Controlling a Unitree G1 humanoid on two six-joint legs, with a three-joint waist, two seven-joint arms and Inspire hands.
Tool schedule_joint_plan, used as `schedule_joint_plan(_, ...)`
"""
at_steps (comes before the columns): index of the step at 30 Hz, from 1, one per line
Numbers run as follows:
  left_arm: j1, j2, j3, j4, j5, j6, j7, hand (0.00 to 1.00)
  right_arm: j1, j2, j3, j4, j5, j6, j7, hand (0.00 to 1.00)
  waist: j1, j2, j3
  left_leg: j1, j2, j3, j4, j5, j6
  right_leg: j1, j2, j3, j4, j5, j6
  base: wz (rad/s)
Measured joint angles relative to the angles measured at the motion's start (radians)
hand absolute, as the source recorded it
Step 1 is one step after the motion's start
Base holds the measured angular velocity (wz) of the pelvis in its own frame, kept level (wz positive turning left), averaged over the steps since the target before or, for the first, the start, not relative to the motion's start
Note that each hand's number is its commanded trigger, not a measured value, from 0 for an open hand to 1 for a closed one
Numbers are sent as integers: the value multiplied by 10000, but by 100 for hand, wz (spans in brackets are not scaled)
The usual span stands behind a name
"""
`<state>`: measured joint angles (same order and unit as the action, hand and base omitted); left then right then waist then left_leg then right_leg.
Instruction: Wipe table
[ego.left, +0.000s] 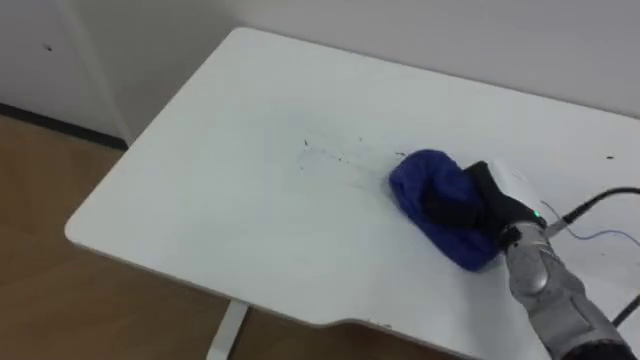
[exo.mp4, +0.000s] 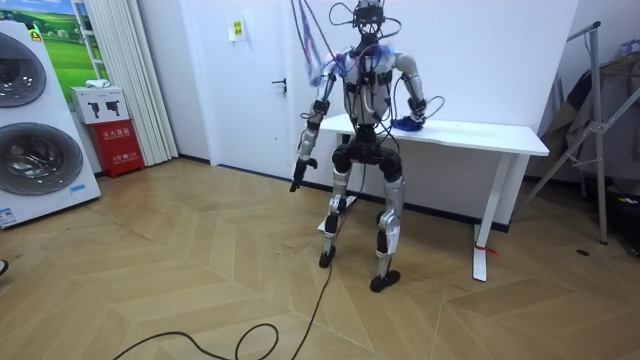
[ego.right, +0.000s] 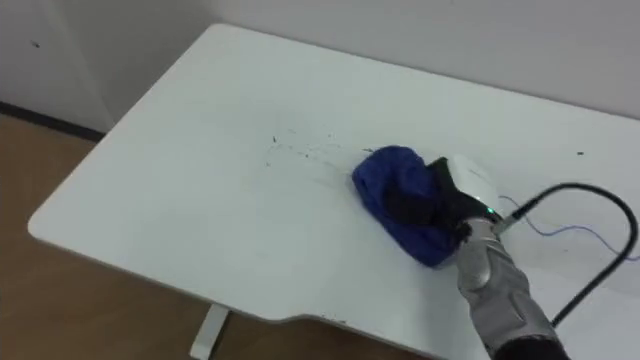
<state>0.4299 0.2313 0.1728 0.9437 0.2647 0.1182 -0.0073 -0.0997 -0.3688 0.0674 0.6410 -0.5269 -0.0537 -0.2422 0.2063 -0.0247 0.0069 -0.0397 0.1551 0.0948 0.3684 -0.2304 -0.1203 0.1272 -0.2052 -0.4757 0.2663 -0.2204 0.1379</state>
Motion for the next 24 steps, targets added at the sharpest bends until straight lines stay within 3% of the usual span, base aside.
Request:
schedule_joint_plan(1,8,11,221,141,15,-33,22,0,92,-6,-243,268,28,-134,-170,100,-138,-51,-21,61,-79,1,-73,15,22,66,-64,-8,-21,-40,61,18)
schedule_joint_plan(3,-54,150,820,140,48,-184,40,0,756,-157,-1360,1075,580,-404,-690,100,-545,-393,-78,168,-325,-7,-149,41,114,280,-212,45,-165,-58,185,21)
schedule_joint_plan(6,-411,414,1061,62,71,-371,215,0,1560,-276,-2304,1807,1368,-445,-913,100,-794,-876,-115,31,-425,6,-56,-16,227,328,-242,91,-299,103,271,7)
schedule_joint_plan(9,-764,400,962,-352,139,-474,399,0,1777,-310,-2730,2073,1657,-443,-1136,100,-1133,-872,-136,-185,-441,-50,160,-131,325,289,-242,28,-313,288,282,4)
schedule_joint_plan(11,-874,386,903,-639,121,-598,667,0,1712,-309,-2698,2059,1782,-361,-1202,100,-1141,-818,-147,-186,-439,-78,133,-174,334,297,-235,17,-293,343,275,-9)
schedule_joint_plan(13,-1105,361,605,-615,123,-589,895,0,1523,-321,-2537,1846,1837,-56,-1260,100,-939,-708,-156,-157,-439,-143,91,-177,334,232,-207,50,-299,403,260,-26)
schedule_joint_plan(16,-1196,51,99,-468,132,-548,992,0,783,-222,-1998,1212,1640,1039,-1145,100,-420,-467,-155,-22,-430,-158,-122,-113,351,-52,-77,509,-281,576,102,-57)
schedule_joint_plan(18,-1180,-140,-44,-296,114,-418,912,0,-86,61,-555,-162,1095,1870,-463,100,17,-462,-146,-18,-428,-404,-458,39,321,-435,77,635,-241,717,-105,-54)
schedule_joint_plan(19,-1178,-163,-80,-281,112,-342,835,0,-462,123,-44,-392,805,1892,-268,100,98,-444,-105,-19,-427,-485,-549,89,291,-499,125,636,-243,745,-150,-20)
schedule_joint_plan(21,-1293,-193,-316,-273,34,-120,534,0,-2069,393,1452,-627,385,1662,436,100,446,-507,23,-7,-433,-787,-898,346,244,-576,235,558,-292,761,-210,13)
schedule_joint_plan(23,-1284,-208,-374,-321,34,-100,241,0,-3159,529,1684,-245,231,1347,717,100,814,-480,101,-77,-495,-1088,-1030,492,230,-524,242,322,-380,755,-213,50)
schedule_joint_plan(24,-1079,-188,-402,-372,31,-39,174,0,-3651,522,1741,132,311,1266,734,100,958,-521,83,-106,-588,-1336,-1030,557,238,-437,231,180,-493,723,-172,63)
